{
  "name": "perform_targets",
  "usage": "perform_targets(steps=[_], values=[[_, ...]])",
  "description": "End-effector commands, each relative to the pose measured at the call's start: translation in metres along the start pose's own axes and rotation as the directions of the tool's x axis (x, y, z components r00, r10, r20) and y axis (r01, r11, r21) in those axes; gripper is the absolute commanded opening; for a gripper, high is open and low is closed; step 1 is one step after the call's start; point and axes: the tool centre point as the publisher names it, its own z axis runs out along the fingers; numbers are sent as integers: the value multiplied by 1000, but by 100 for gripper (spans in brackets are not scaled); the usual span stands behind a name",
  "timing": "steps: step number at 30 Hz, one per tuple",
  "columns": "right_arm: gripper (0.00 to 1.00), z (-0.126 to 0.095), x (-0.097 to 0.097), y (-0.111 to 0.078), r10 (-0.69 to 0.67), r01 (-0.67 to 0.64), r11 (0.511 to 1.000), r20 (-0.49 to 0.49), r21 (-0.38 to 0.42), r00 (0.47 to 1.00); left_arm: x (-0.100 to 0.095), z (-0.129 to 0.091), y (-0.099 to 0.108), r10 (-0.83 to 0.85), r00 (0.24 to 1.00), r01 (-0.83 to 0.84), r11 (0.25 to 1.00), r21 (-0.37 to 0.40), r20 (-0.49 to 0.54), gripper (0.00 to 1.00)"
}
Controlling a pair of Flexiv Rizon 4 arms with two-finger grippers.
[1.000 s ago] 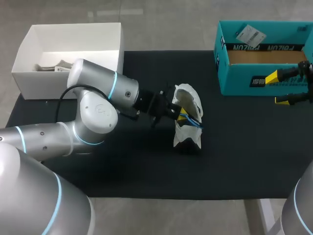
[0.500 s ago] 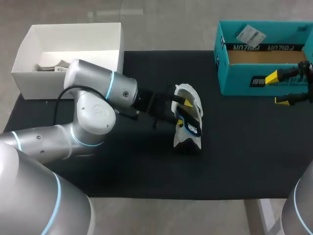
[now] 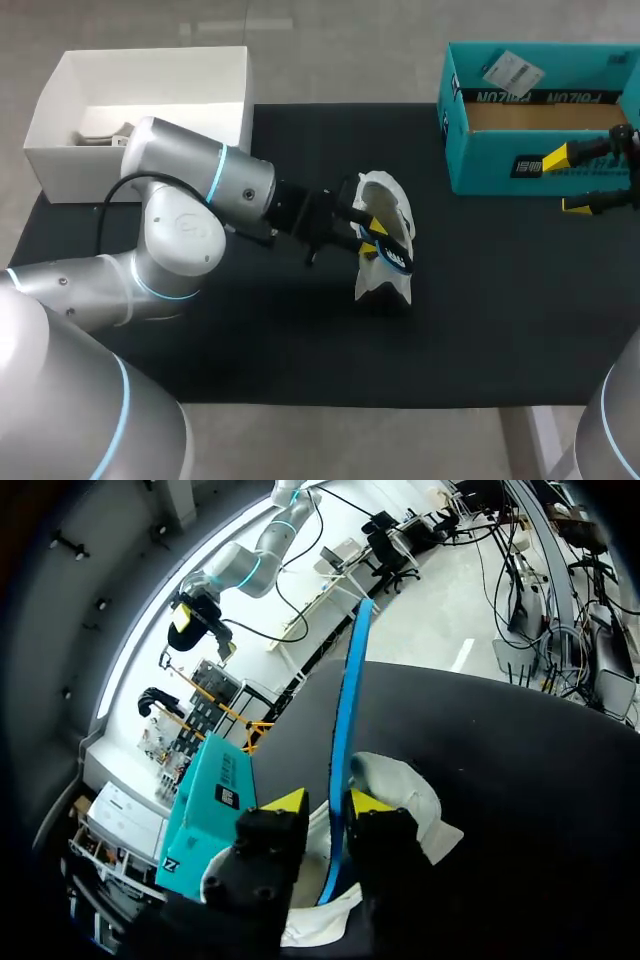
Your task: Take the shoe out of the shoebox, open the shoe tongue, remove and reinsert the insole, then place the shoe into the shoebox
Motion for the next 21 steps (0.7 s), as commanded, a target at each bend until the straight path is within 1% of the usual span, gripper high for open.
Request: perform_targets(steps=[1, 5, 10, 12, 21], values=[[100, 0, 0, -1, 2, -2, 1000, 3, -1, 1000, -1, 1, 3, -4, 999, 4, 1000, 1, -38, 0], [100, 0, 0, -1, 2, -2, 1000, 3, -1, 1000, 4, 5, 10, -6, 997, 4, 1000, -16, -73, 0], [100, 0, 0, -1, 2, -2, 1000, 3, -1, 1000, 7, 8, 21, -32, 995, 29, 999, -36, -90, 0], [100, 0, 0, -1, 2, -2, 1000, 3, -1, 1000, 6, 10, 28, -40, 995, 34, 997, -64, -94, 0], [100, 0, 0, -1, 2, -2, 1000, 3, -1, 1000, 1, 16, 44, -90, 993, 81, 989, -120, -71, 0]])
